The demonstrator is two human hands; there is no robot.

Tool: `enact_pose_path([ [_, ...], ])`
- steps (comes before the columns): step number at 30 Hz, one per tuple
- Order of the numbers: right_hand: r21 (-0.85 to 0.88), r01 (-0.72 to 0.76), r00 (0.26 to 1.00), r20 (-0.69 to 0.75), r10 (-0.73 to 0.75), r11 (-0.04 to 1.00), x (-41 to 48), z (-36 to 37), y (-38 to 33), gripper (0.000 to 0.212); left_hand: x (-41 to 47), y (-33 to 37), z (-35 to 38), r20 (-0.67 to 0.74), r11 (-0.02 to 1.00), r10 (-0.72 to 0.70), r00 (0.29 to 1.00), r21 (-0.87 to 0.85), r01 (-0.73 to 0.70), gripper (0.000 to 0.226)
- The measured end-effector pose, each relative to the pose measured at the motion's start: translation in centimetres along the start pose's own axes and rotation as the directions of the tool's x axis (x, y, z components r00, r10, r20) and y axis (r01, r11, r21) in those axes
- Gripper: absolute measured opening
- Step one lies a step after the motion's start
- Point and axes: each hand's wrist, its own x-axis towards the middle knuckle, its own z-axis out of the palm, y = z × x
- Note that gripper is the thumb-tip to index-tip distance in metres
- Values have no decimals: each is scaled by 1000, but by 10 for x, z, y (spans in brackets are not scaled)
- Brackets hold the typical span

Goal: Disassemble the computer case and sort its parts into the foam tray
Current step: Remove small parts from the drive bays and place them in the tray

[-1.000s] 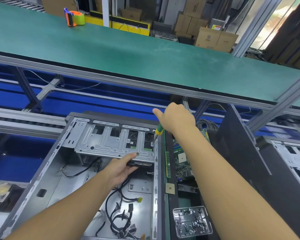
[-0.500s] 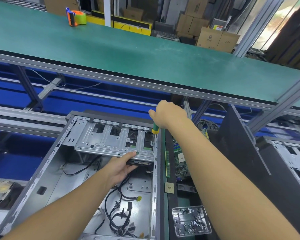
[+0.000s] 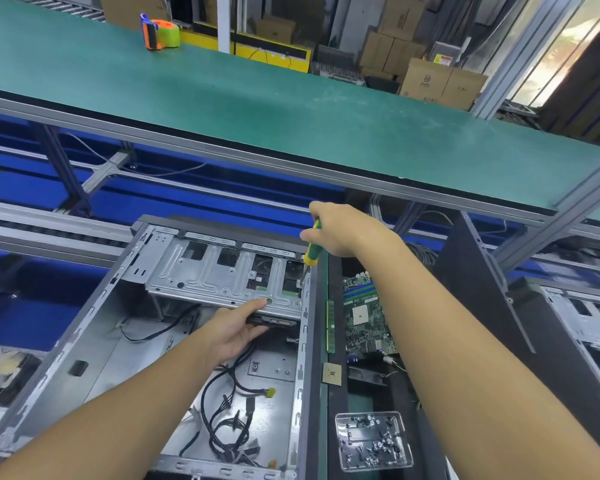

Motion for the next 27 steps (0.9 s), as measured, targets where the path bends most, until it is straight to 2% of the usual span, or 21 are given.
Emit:
enact_pose_path([
  [6, -76, 174, 982, 85, -167, 982, -3, -12, 3, 13, 1, -1, -1, 3, 1000, 13, 1000, -4, -13, 28],
  [8, -112, 190, 979, 99, -179, 975, -4, -14, 3, 19, 1, -1, -2, 10, 1000, 9, 1000, -4, -9, 29],
  [11, -111, 125, 986, 122, -111, 986, -3, -9, -1, 22, 3, -1, -3, 20, 1000, -3, 1000, -13, 3, 32],
  [13, -76, 0, 997, 72, 6, 997, -4, -4, -7, 51, 3, 0, -4, 29, 1000, -12, 1000, -24, 12, 32],
  [14, -78, -63, 998, 26, 65, 995, -4, -1, -11, 54, 3, 0, -5, 34, 999, -16, 999, -28, 16, 32],
  [17, -147, -143, 983, -138, 123, 979, -1, 6, -19, 37, 4, 0, -6, 56, 999, -29, 998, -34, 31, 33],
  [19, -141, -127, 987, -119, 111, 982, -1, 5, -23, 26, 4, 0, -6, 75, 998, -37, 997, -45, 40, 35],
  [21, -58, -77, 996, -45, 74, 995, -3, -3, -24, 19, 5, 0, -5, 93, 997, -42, 995, -60, 48, 39],
  [24, 84, -53, 998, 29, 51, 995, -9, -11, -25, 31, 6, 0, -7, 110, 997, -42, 993, -66, 50, 46],
  [27, 119, -75, 997, -5, 77, 990, -10, 1, -25, 34, 11, -1, -9, 105, 994, -39, 994, -96, 49, 48],
])
